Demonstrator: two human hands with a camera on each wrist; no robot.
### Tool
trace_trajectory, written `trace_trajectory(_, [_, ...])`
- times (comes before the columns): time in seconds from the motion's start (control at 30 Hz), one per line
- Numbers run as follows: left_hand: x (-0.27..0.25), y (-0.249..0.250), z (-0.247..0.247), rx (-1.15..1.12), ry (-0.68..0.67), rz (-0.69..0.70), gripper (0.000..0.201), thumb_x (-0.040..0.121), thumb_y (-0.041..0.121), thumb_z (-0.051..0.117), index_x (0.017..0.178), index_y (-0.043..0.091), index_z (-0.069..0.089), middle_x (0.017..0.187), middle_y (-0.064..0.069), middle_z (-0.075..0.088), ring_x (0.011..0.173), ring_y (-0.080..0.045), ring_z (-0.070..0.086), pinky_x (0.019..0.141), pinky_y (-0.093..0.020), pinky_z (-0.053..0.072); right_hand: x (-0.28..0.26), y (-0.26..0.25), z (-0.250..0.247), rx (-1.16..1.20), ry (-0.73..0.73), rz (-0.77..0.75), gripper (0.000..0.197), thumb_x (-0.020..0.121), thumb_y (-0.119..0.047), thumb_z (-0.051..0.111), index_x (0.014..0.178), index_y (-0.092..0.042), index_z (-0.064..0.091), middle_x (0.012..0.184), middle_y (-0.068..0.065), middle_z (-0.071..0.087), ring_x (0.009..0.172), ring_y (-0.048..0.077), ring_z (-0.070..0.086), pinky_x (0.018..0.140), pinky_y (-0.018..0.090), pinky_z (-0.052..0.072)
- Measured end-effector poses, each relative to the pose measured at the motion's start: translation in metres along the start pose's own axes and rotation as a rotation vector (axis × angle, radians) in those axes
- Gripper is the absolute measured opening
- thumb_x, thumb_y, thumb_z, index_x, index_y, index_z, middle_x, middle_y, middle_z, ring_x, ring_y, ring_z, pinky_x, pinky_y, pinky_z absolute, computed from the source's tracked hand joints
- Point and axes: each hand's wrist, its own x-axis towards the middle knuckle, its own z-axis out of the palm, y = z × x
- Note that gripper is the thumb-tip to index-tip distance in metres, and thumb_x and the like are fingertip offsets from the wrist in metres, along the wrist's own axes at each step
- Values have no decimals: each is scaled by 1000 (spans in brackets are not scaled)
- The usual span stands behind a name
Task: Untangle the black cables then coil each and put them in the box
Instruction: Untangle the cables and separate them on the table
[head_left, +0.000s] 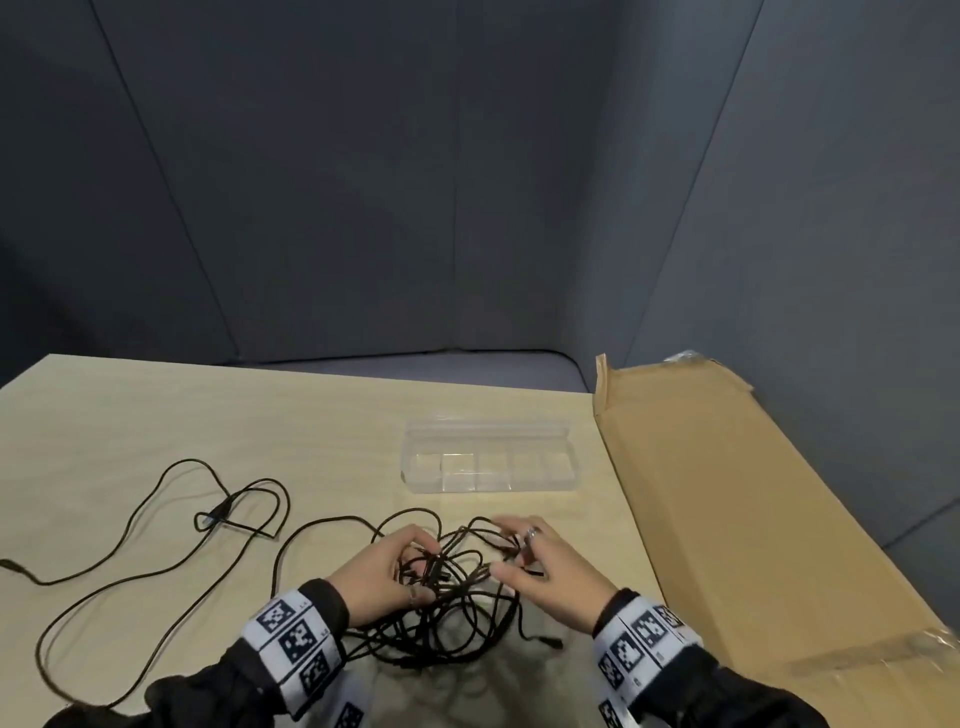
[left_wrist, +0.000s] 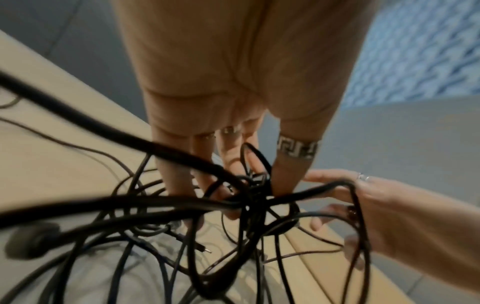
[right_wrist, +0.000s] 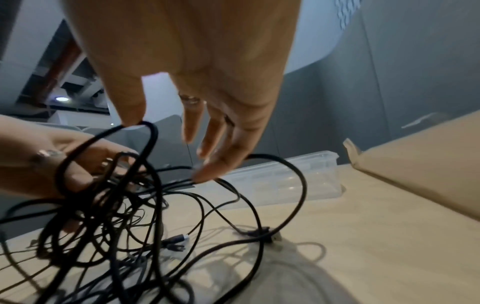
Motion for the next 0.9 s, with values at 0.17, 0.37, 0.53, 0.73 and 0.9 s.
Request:
trace_trajectory(0.17, [-11, 6, -9, -85, 77, 80, 39, 74, -14, 65, 104, 9, 55, 86, 6, 54, 67, 8, 54, 69, -9, 43, 29, -9, -2, 109, 3, 80, 61, 92, -50, 43, 146, -32, 21, 135, -1, 38, 95, 8, 57, 87, 18, 43])
trace_trajectory(0.37, [-23, 13, -25, -79, 96, 142, 43, 75, -11, 65, 101, 23, 59, 88, 12, 62, 67, -4, 47, 67, -12, 40, 47, -16, -23, -258, 88, -20, 18, 89, -35, 58, 91, -18, 64, 105, 1, 59, 99, 13, 49, 90, 28, 40])
trace_trajectory(0.53, [-25, 17, -53, -32, 176, 163, 38, 82, -5, 62, 106, 24, 59, 84, 8, 55, 57, 1, 40, 61, -9, 38, 36, -28, -73, 140, -88, 23, 20, 87, -24, 64, 70, -19, 54, 50, -6, 42, 41, 5, 40, 45, 20, 38])
trace_trajectory(0.73, [-25, 11, -80, 24, 218, 152, 44, 86, -8, 54, 108, 29, 61, 103, -2, 60, 78, -20, 54, 75, -13, 44, 20, -1, -107, -384, -97, 181, 43, 82, -47, 64, 57, -21, 41, 57, -6, 41, 52, 10, 37, 52, 24, 31])
trace_trajectory(0.9, [-30, -11, -99, 30, 299, 146, 57, 84, -10, 55, 100, 45, 59, 101, 9, 67, 92, -39, 56, 87, -35, 48, -3, 40, -133, -136, 269, 321, 45, 76, -47, 69, 63, -14, 41, 59, 2, 46, 58, 18, 46, 57, 30, 42])
